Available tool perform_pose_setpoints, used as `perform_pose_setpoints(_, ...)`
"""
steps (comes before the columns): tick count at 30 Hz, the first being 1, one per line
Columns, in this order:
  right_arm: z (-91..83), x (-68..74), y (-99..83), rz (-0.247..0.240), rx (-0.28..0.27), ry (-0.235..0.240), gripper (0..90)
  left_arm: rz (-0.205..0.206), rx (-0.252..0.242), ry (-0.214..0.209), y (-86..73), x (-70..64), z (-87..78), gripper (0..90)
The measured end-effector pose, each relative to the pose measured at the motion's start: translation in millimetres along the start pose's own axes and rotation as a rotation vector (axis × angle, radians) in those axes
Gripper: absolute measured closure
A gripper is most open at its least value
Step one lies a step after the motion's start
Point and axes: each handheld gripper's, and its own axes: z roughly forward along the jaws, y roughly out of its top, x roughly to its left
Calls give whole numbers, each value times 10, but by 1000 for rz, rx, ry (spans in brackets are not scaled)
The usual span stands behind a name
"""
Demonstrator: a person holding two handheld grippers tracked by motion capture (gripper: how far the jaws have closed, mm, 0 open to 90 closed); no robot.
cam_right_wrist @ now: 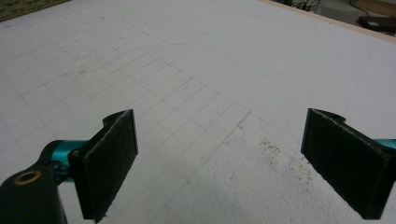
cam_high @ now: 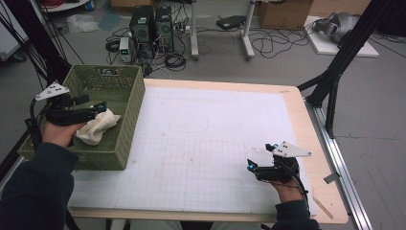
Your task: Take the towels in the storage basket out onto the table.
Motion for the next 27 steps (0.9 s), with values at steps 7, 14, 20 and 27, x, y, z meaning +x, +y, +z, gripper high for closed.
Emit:
perform_pose_setpoints(7,-7,-4,0,2,-2,1,100,-47,160,76,-133,234,268,233)
perform_pose_setpoints(14,-15,-18,-15,9,0,-2,100,-72,309,173,-282,421,489,229)
perform_pose_setpoints(20,-18,-27,-25,13,1,-2,100,-67,454,246,-385,468,616,228)
perform_pose_setpoints(27,-12,-28,-26,14,2,-3,101,-11,654,232,-502,453,749,284)
